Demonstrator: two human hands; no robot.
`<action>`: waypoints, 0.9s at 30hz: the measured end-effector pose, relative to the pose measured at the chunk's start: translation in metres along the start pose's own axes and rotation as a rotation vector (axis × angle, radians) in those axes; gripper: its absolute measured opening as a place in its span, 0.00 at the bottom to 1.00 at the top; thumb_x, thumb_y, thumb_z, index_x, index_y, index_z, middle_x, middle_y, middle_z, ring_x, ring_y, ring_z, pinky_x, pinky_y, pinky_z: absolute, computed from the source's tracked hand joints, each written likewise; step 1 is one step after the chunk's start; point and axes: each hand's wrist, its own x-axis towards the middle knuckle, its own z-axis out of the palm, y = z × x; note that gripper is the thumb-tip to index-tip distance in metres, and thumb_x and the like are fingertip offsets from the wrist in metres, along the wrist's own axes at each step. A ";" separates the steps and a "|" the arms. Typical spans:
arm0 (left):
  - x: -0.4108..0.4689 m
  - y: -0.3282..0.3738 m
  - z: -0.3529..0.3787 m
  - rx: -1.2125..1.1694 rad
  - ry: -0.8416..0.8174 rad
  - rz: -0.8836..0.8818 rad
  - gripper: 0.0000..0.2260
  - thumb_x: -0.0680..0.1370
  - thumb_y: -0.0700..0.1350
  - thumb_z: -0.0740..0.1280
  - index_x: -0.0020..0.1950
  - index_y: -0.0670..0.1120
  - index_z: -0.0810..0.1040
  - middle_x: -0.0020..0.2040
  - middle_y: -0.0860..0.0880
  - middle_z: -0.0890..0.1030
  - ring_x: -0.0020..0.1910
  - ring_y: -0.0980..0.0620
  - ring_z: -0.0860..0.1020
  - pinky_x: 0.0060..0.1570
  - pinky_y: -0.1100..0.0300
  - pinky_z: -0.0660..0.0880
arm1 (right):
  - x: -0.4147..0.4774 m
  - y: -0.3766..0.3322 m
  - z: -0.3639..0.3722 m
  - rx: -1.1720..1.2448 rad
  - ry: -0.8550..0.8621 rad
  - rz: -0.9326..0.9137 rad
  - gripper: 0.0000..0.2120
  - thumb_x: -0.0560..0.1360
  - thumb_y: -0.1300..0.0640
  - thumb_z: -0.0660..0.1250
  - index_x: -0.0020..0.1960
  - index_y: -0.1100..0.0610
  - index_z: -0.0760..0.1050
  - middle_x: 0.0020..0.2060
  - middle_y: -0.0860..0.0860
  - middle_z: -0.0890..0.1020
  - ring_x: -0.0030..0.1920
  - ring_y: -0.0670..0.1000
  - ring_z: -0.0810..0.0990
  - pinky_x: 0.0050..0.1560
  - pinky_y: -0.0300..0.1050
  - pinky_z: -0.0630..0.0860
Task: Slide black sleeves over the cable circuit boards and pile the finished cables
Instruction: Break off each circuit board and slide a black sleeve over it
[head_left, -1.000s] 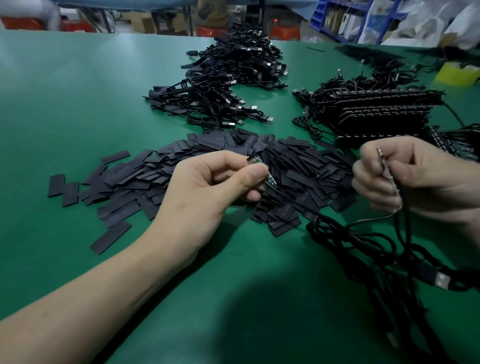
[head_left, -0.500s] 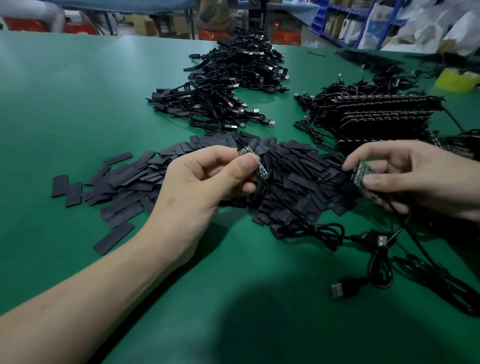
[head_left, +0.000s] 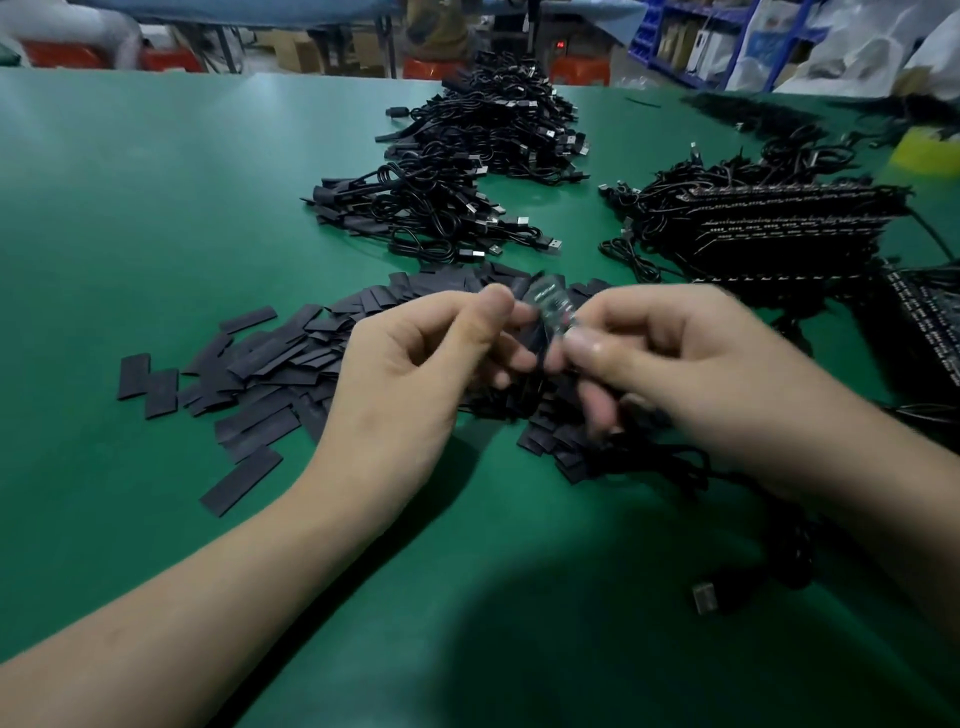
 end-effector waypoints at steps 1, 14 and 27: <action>0.001 -0.004 -0.002 0.209 0.012 0.036 0.09 0.79 0.53 0.69 0.45 0.50 0.85 0.37 0.51 0.85 0.35 0.58 0.80 0.39 0.65 0.77 | -0.001 -0.002 -0.004 0.100 0.036 0.012 0.12 0.83 0.54 0.64 0.43 0.54 0.80 0.26 0.47 0.78 0.28 0.48 0.74 0.31 0.40 0.70; 0.004 -0.011 0.002 0.763 -0.052 -0.036 0.08 0.71 0.57 0.76 0.37 0.57 0.81 0.30 0.58 0.77 0.31 0.59 0.74 0.36 0.59 0.73 | -0.002 -0.002 -0.006 -0.415 0.273 0.088 0.13 0.80 0.47 0.64 0.40 0.50 0.79 0.31 0.46 0.80 0.28 0.42 0.72 0.30 0.38 0.65; -0.002 0.000 -0.006 0.766 -0.107 0.596 0.06 0.77 0.44 0.74 0.44 0.43 0.81 0.47 0.51 0.85 0.45 0.46 0.83 0.47 0.48 0.78 | -0.008 0.008 0.001 0.233 0.121 0.207 0.13 0.77 0.52 0.70 0.35 0.53 0.82 0.19 0.43 0.72 0.20 0.41 0.63 0.21 0.31 0.60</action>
